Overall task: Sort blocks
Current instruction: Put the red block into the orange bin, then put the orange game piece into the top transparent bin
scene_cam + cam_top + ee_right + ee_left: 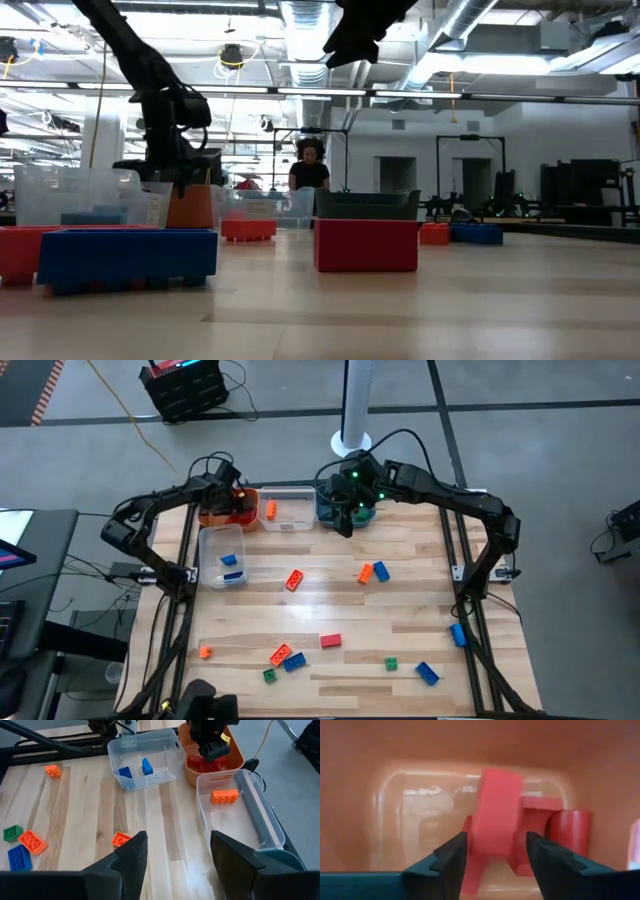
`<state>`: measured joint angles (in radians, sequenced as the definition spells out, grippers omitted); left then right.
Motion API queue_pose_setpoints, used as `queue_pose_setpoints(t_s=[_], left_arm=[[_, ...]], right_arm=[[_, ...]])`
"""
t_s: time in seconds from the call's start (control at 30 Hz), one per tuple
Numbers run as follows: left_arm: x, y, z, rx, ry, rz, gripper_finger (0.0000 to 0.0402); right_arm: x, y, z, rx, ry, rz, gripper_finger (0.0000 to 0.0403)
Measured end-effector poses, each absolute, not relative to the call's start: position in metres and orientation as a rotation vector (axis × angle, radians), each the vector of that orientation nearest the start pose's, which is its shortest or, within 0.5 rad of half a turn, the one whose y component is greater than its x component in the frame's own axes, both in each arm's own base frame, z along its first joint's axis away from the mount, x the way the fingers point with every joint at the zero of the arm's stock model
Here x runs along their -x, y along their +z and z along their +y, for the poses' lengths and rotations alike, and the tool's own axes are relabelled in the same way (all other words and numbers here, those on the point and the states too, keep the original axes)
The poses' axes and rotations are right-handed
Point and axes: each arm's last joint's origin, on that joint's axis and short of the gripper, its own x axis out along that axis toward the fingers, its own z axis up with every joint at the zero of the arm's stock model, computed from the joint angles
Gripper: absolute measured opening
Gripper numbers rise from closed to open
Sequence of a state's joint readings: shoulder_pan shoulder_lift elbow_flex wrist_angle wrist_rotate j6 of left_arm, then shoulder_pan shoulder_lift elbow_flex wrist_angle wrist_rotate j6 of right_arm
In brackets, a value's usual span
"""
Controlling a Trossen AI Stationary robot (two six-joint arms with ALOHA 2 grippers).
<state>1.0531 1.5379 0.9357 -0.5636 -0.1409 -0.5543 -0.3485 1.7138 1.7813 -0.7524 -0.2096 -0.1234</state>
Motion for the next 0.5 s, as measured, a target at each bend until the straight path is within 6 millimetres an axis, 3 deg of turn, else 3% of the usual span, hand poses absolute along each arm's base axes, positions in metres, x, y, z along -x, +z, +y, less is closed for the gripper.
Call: queue_pose_setpoints(t_s=[0.17, 0.3, 0.4, 0.5], left_arm=[[-0.139, 0.200, 0.254, 0.931, 1.367, 0.802, 0.0214], [-0.149, 0.229, 0.250, 0.764, 1.352, 0.772, 0.0209], [-0.163, 0.254, 0.232, 0.633, 1.257, 0.756, 0.0201], [-0.175, 0.274, 0.201, 0.556, 1.151, 0.747, 0.0195]], right_arm=[[-0.352, 0.380, -0.121, -0.067, -0.091, 0.672, 0.0225], [-0.350, 0.379, -0.121, -0.071, -0.089, 0.689, 0.0225], [-0.349, 0.378, -0.121, -0.071, -0.088, 0.704, 0.0225], [-0.348, 0.377, -0.123, -0.072, -0.091, 0.717, 0.0225]])
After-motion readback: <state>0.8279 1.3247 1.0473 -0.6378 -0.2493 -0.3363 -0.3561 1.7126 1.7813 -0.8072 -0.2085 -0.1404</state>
